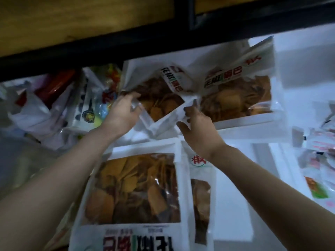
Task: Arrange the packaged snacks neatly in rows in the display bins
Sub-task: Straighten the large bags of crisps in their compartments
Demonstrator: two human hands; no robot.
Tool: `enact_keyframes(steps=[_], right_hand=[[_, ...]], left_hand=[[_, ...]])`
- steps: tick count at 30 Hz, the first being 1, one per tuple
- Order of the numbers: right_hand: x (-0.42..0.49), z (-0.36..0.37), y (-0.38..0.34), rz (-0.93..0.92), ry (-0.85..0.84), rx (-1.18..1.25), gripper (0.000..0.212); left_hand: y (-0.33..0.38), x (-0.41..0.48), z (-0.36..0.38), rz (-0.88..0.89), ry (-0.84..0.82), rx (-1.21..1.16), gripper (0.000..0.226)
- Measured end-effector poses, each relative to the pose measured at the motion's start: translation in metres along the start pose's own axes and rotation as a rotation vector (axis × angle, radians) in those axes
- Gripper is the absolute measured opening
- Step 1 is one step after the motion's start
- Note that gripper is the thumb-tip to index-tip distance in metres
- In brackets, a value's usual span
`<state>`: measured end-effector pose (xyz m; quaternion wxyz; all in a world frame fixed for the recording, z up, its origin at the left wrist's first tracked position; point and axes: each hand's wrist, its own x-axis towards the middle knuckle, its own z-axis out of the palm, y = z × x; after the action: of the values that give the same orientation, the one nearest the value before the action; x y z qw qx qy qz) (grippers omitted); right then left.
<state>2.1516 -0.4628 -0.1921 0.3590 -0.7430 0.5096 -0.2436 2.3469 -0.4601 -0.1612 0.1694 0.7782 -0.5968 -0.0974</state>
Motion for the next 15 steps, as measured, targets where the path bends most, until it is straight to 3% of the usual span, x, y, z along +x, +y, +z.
enact_keyframes(steps=[5, 15], right_hand=[[0.028, 0.028, -0.005, 0.15, -0.181, 0.057, 0.048], [0.035, 0.04, 0.005, 0.214, -0.172, 0.377, 0.052]], left_hand=[[-0.022, 0.017, 0.012, -0.045, -0.002, -0.045, 0.05], [-0.043, 0.055, 0.017, -0.125, -0.098, -0.123, 0.053]])
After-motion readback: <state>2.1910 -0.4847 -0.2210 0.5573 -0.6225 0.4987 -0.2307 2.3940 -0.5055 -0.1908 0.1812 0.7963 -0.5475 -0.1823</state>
